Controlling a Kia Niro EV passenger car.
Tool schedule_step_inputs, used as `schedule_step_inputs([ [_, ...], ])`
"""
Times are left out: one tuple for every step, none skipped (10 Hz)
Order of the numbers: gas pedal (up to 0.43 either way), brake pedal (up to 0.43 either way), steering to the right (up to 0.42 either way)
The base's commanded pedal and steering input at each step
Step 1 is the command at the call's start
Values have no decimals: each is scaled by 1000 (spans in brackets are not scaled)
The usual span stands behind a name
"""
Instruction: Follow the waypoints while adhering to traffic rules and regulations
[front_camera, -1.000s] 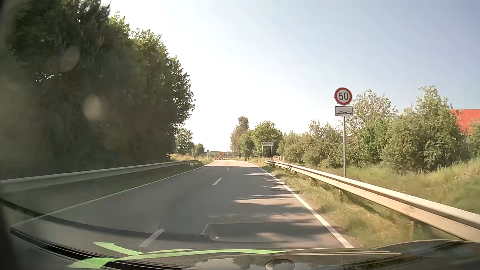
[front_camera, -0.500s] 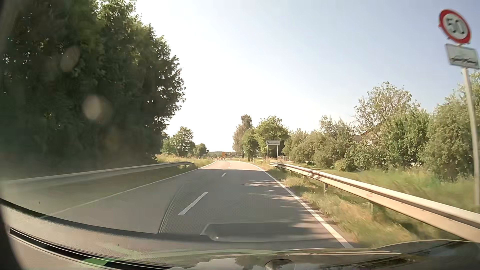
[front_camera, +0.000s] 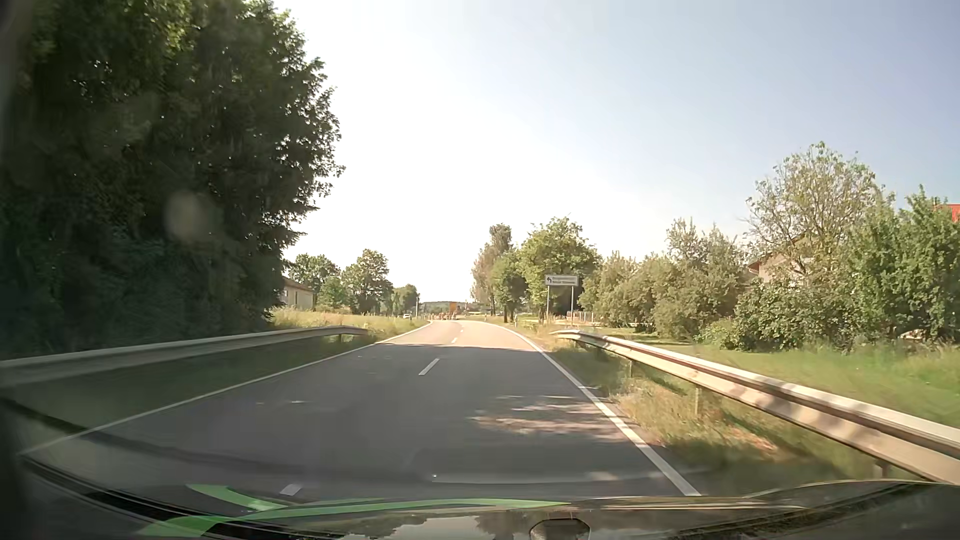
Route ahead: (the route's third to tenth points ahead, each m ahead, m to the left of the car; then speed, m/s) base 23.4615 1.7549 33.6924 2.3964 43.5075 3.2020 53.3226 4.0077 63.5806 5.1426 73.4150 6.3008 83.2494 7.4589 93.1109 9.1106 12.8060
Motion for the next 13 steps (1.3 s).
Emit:
schedule_step_inputs([
  [209,0,-11],
  [209,0,-11],
  [209,0,-11],
  [209,0,-11],
  [209,0,-11],
  [189,0,-11],
  [138,0,-11],
  [138,0,-11],
  [138,0,-11],
  [130,0,-11],
  [118,0,-11],
  [79,0,-11],
  [59,0,-11],
])
